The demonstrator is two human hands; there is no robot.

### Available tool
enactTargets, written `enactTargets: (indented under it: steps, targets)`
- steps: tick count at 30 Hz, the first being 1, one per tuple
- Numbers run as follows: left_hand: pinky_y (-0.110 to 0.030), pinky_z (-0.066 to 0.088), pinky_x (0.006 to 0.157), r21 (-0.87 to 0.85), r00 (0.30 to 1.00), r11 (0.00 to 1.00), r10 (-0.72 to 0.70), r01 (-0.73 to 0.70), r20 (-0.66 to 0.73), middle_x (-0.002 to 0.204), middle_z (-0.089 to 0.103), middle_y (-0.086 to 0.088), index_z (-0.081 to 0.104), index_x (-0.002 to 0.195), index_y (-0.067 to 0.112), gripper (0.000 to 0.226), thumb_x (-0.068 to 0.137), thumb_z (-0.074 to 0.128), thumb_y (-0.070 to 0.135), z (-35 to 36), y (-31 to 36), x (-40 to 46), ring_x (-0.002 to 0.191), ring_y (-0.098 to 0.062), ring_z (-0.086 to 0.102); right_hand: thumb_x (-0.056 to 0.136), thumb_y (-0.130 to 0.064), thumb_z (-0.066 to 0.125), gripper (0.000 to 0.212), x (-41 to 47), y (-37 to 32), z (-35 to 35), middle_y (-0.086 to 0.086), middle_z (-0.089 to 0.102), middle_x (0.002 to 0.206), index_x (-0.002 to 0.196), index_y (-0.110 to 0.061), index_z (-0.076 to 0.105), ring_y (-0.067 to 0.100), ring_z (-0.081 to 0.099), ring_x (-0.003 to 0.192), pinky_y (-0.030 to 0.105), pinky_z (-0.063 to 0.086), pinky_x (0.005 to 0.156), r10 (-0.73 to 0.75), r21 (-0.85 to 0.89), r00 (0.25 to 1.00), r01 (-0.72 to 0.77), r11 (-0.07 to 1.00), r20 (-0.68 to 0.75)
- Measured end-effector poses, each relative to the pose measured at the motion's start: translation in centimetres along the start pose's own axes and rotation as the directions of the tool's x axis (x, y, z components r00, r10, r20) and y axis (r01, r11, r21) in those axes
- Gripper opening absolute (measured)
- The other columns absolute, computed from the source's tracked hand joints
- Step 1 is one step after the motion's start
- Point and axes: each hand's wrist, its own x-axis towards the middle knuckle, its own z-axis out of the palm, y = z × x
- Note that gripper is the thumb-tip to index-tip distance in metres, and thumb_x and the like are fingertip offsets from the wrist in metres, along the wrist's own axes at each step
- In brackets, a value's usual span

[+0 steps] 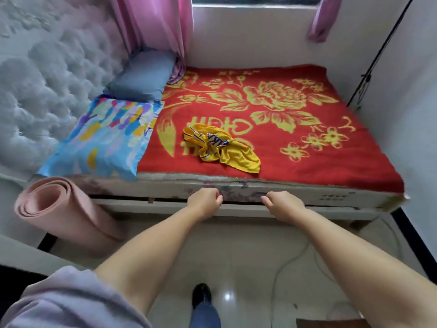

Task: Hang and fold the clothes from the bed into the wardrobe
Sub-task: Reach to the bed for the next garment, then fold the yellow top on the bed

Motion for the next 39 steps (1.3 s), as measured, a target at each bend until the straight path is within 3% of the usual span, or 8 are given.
enactTargets:
  steps: [8,11,13,18,23,26,34,39]
  targets:
    - [-0.031,0.043,0.060,-0.029,0.995,0.998,-0.048,0.051,0.090,0.081,0.063,-0.005,0.060,0.081,0.011,0.032,0.099,0.042,0.031,-2.2,-3.9,13.2,0.072,-0.022,0.059,0.102,-0.040,0.029,0.035,11.7,1.2,-1.9,0.004,0.064,0.097,0.088,-0.018,0.053,0.025,0.061,0.089,0.032,0.044,0.069,0.088,0.054,0.991,-0.094,0.994,0.103]
    - [-0.028,0.037,0.054,-0.033,0.995,0.997,-0.063,0.066,0.081,0.073,0.059,-0.002,0.055,0.073,0.013,0.033,0.098,0.043,0.030,-4.4,-4.4,18.8,0.064,-0.019,0.053,0.102,-0.039,0.029,0.038,16.5,1.3,-3.8,0.004,0.063,0.090,0.089,-0.014,0.055,0.023,0.060,0.075,0.032,0.046,0.063,0.100,0.059,0.990,-0.106,0.993,0.101]
    - [-0.030,0.043,0.058,-0.035,0.994,0.997,-0.067,0.070,0.088,0.077,0.062,-0.001,0.059,0.077,0.013,0.033,0.098,0.043,0.032,-5.5,-4.2,22.0,0.070,-0.018,0.058,0.102,-0.039,0.029,0.039,19.3,1.0,-4.7,0.004,0.062,0.087,0.086,-0.015,0.054,0.020,0.055,0.065,0.031,0.042,0.056,0.103,0.053,0.991,-0.108,0.993,0.091]
    - [-0.036,0.050,0.068,-0.088,0.984,0.991,-0.087,0.101,0.157,0.088,0.065,-0.004,0.065,0.091,0.009,0.032,0.098,0.043,0.032,-5.8,-4.3,28.4,0.080,-0.022,0.062,0.102,-0.038,0.029,0.038,26.5,0.5,-4.9,0.005,0.064,0.094,0.090,-0.015,0.056,0.025,0.061,0.084,0.032,0.045,0.066,0.081,0.058,0.986,-0.090,0.994,0.148]
    - [-0.032,0.043,0.061,-0.116,0.962,0.971,-0.182,0.208,0.203,0.084,0.064,-0.006,0.062,0.082,0.009,0.031,0.097,0.043,0.028,-4.9,-6.3,34.8,0.075,-0.024,0.060,0.102,-0.037,0.030,0.036,35.3,-0.3,-5.0,0.006,0.061,0.087,0.083,-0.015,0.052,0.027,0.058,0.080,0.032,0.041,0.061,0.004,0.052,0.975,-0.016,0.999,0.222]
    - [-0.029,0.039,0.059,-0.180,0.929,0.926,-0.288,0.332,0.231,0.079,0.060,-0.005,0.053,0.073,0.013,0.031,0.097,0.042,0.028,-4.5,-8.2,38.8,0.065,-0.020,0.052,0.102,-0.038,0.030,0.038,40.9,-0.5,-4.9,0.005,0.065,0.092,0.090,-0.014,0.056,0.025,0.063,0.084,0.034,0.051,0.070,-0.034,0.046,0.959,0.022,0.999,0.280]
    - [-0.033,0.043,0.071,-0.346,0.815,0.747,-0.451,0.567,0.364,0.092,0.065,-0.014,0.054,0.086,0.012,0.022,0.096,0.042,0.028,-1.4,-12.1,47.2,0.075,-0.024,0.056,0.102,-0.038,0.031,0.037,54.0,-1.8,-3.3,0.001,0.065,0.090,0.087,-0.015,0.056,0.021,0.063,0.082,0.033,0.050,0.066,-0.142,-0.031,0.918,0.165,0.986,0.370]
    - [-0.041,0.050,0.087,-0.367,0.804,0.717,-0.504,0.593,0.315,0.103,0.065,-0.009,0.054,0.103,0.008,0.030,0.096,0.046,0.037,1.6,-15.0,54.6,0.098,-0.030,0.061,0.101,-0.033,0.037,0.023,61.2,-5.7,0.8,-0.001,0.062,0.099,0.098,-0.022,0.057,0.021,0.060,0.091,0.028,0.039,0.060,-0.284,0.009,0.938,0.288,0.957,0.197]
